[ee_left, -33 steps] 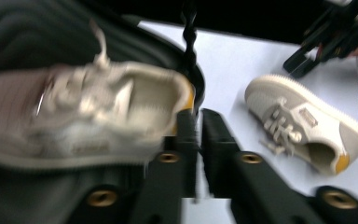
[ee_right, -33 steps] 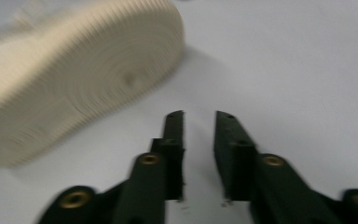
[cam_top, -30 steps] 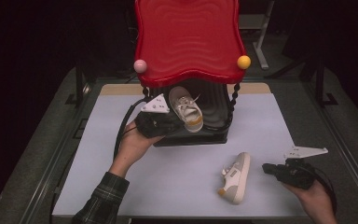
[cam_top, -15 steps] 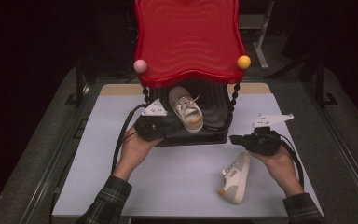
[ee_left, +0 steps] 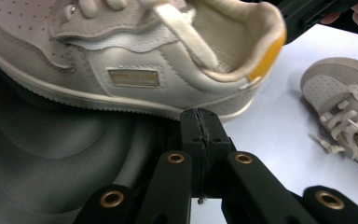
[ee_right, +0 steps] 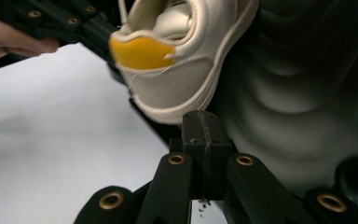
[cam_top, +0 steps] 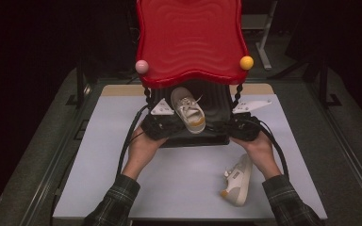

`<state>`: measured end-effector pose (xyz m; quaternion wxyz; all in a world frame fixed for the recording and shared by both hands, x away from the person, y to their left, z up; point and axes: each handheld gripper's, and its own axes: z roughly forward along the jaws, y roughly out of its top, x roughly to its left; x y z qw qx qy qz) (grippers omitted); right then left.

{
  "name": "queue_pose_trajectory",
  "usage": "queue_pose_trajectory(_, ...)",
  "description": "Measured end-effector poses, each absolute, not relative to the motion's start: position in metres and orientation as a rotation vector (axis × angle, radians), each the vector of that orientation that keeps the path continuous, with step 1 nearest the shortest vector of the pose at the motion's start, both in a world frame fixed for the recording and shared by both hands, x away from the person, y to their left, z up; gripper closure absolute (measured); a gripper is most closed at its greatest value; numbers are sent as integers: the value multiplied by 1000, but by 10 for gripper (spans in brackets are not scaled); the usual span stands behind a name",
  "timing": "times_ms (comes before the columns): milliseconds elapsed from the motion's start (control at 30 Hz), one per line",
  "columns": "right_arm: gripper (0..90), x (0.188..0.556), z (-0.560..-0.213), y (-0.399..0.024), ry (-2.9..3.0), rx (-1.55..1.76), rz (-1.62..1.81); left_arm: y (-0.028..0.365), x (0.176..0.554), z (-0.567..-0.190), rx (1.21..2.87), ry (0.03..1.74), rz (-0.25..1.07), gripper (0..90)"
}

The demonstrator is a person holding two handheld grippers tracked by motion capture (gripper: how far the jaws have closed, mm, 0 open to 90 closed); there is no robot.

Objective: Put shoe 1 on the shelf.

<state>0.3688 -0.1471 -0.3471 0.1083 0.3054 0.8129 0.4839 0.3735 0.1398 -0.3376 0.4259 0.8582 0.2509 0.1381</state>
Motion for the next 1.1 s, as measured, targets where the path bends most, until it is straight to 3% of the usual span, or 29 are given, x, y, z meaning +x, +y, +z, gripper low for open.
queue_pose_trajectory(467, 898, 379, -350, -122, 2430, 862, 1437, 144, 374, -333, 2109, 670, 441, 900)
queue_pose_trajectory(733, 898, 379, -350, -107, 2433, 809, 1450, 147, 379, -332, 2041, 801, 470, 900)
queue_pose_trajectory(1100, 898, 370, -343, -117, 2433, 798, 1475, 145, 346, -327, 2074, 648, 414, 900)
